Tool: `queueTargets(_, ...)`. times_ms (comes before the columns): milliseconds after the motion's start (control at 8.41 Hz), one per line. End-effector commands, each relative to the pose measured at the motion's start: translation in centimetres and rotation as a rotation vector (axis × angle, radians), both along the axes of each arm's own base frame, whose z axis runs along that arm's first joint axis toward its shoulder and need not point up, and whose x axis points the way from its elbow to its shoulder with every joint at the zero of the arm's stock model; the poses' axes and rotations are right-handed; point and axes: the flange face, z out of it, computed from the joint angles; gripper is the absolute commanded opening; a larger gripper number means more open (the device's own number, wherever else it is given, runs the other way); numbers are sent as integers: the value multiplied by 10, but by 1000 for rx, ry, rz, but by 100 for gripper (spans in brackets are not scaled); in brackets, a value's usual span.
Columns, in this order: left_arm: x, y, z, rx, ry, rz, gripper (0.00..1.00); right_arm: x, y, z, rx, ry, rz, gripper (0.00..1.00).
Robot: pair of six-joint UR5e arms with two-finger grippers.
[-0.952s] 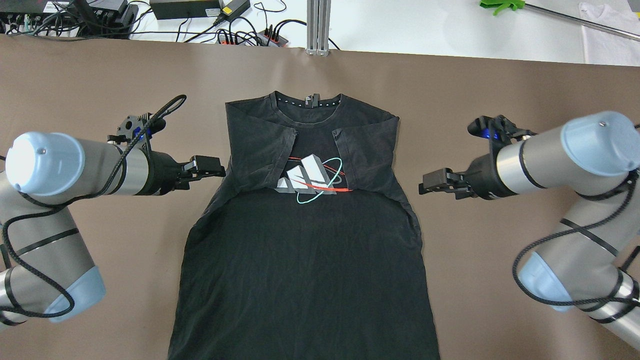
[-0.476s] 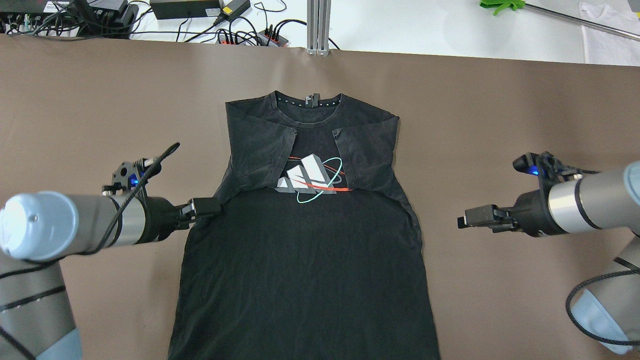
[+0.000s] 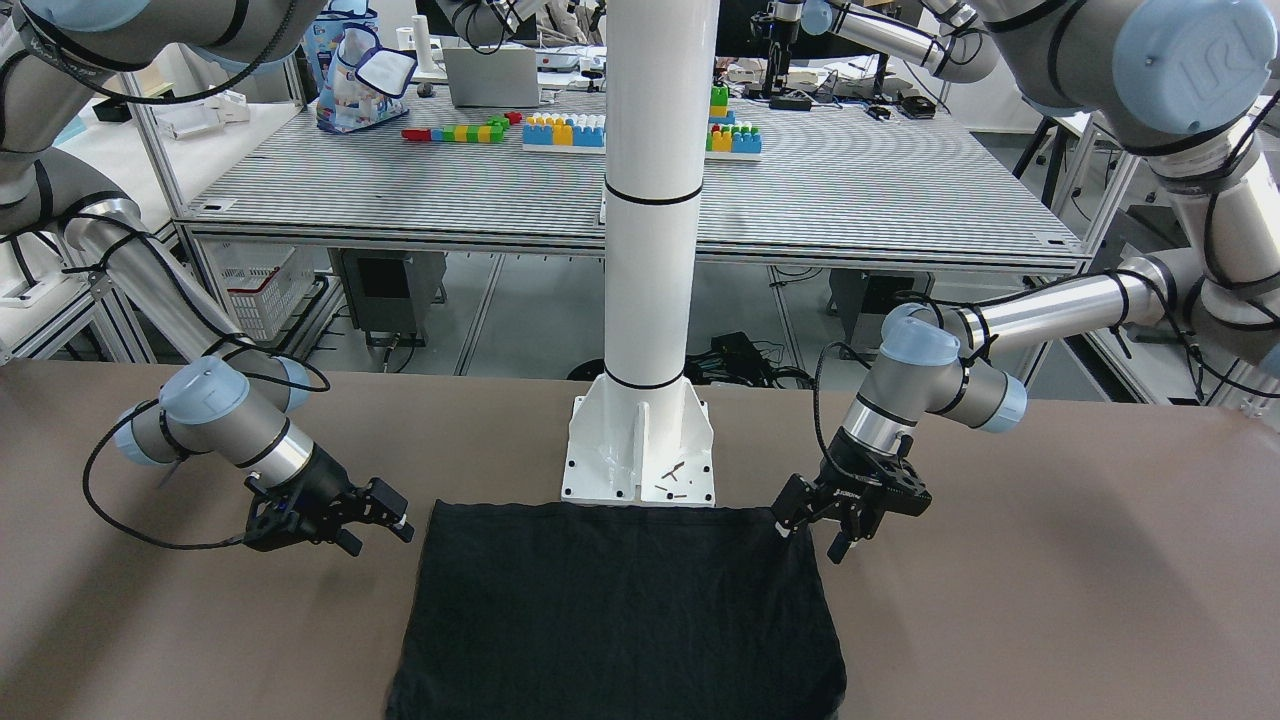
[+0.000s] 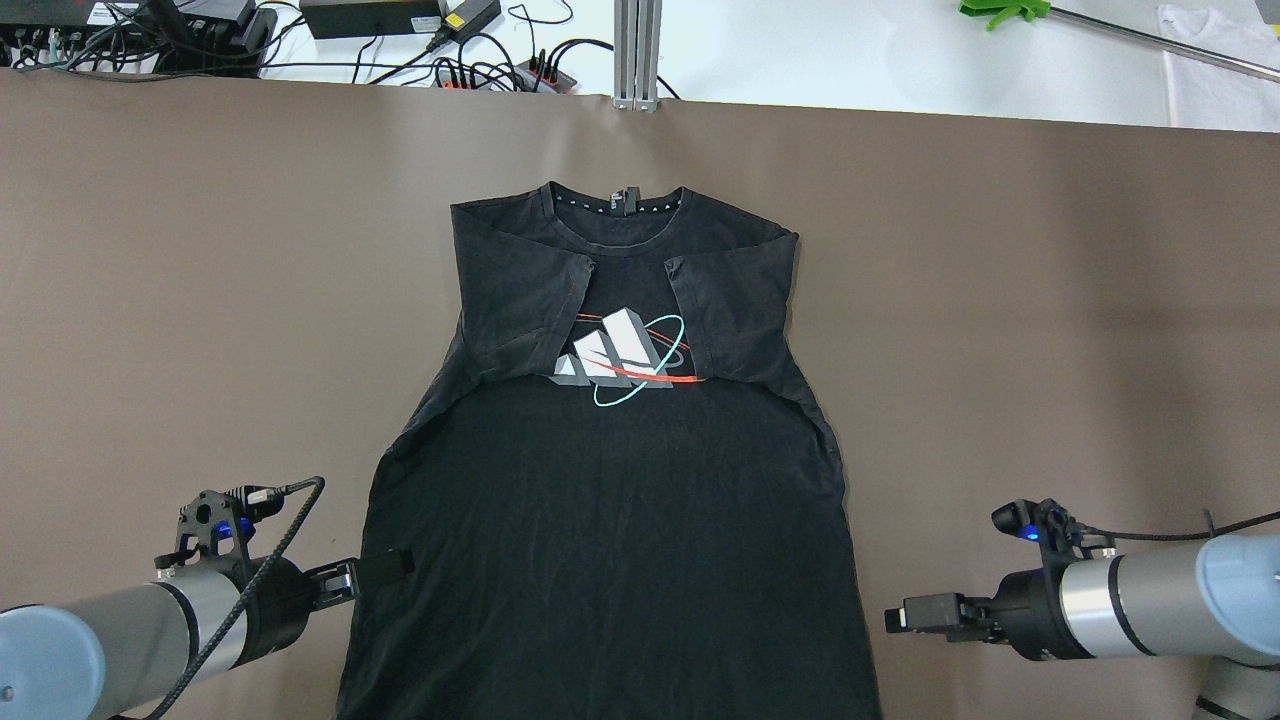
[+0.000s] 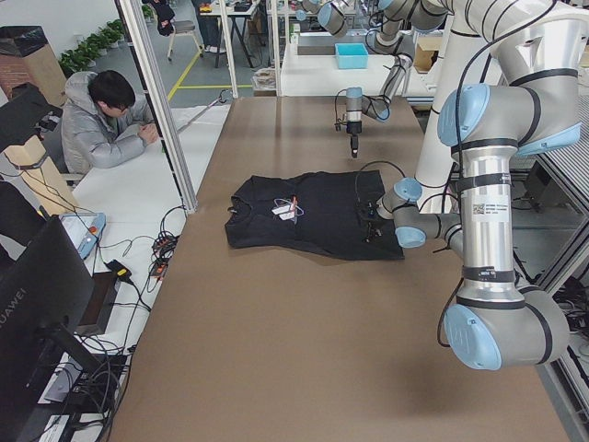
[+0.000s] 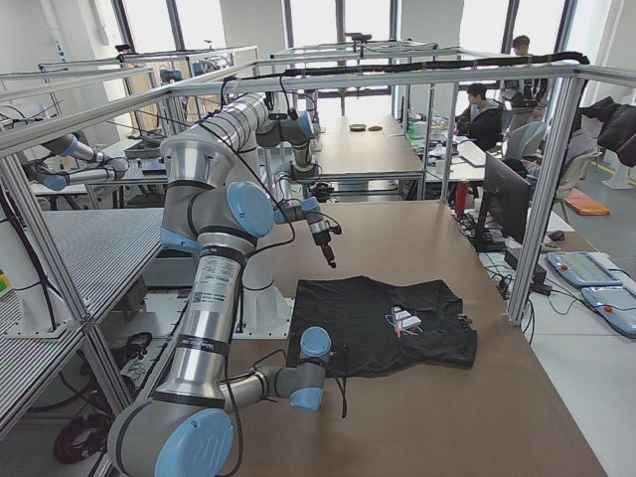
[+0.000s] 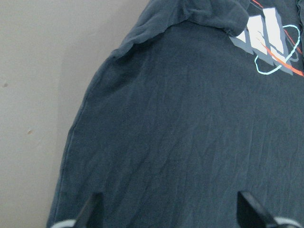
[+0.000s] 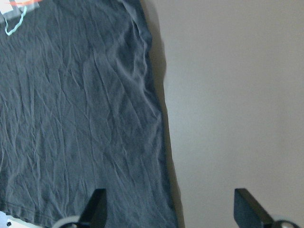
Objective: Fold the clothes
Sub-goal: 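Release the sleeves and move both grippers to the hem corners nearest the robot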
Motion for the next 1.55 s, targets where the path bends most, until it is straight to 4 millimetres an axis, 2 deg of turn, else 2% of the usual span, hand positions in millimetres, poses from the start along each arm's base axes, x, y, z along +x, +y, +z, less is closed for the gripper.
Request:
queueTargets(0, -6, 11, 3, 4, -9, 11, 100, -30, 37, 2, 9, 9, -58, 94)
queueTargets(357, -7, 12, 0, 9, -4, 12, 100, -59, 76, 3, 28, 19, -109, 94)
queueTargets(714, -6, 13, -1, 14, -5, 14, 100, -70, 90, 2, 30, 22, -100, 93)
queueTargets(833, -7, 12, -1, 18, -5, 14, 100, -72, 91, 1, 27, 20, -96, 87)
queueTargets(1071, -7, 12, -1, 22, -7, 16, 100, -76, 93, 1, 34, 24, -71, 43)
queueTargets(1309, -6, 12, -1, 22, -8, 16, 100, -78, 95, 2, 42, 26, -56, 7)
queueTargets(1428, -7, 12, -1, 22, -8, 16, 100, -77, 95, 1, 42, 24, -55, 0)
